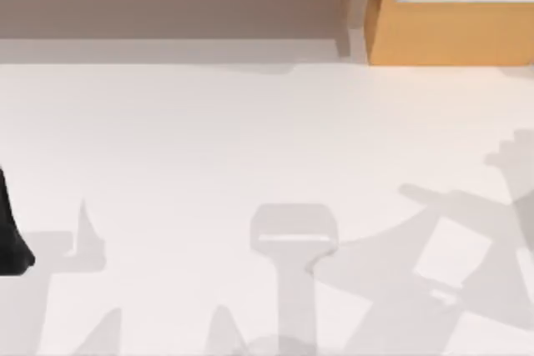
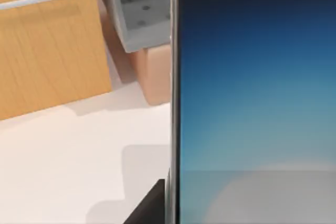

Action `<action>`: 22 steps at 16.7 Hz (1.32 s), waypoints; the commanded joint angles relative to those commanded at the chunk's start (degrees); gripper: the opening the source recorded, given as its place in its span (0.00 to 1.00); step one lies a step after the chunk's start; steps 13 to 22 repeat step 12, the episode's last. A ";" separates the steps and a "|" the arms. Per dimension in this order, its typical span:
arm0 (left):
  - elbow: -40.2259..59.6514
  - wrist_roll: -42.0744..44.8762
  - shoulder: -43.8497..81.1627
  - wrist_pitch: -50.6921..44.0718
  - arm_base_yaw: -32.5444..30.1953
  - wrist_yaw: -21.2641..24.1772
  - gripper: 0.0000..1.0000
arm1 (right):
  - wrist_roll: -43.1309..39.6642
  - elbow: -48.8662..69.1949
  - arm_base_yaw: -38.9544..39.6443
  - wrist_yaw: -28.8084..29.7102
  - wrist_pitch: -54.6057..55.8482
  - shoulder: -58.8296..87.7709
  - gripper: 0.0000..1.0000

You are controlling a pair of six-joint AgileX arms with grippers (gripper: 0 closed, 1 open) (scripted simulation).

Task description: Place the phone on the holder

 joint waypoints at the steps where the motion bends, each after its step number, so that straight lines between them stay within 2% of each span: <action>1: 0.00 0.00 0.00 0.00 0.00 0.00 1.00 | 0.00 0.00 0.00 0.00 0.00 0.00 0.60; 6: 0.00 0.00 0.00 0.00 0.00 0.00 1.00 | 0.00 0.00 0.00 0.00 0.00 0.00 0.98; 7: 0.00 0.00 0.00 0.00 0.00 0.00 1.00 | 0.00 0.00 0.00 0.00 0.00 0.00 1.00; 22: 0.00 0.00 0.00 0.00 0.00 0.00 1.00 | 0.00 0.00 0.00 0.00 0.00 0.00 1.00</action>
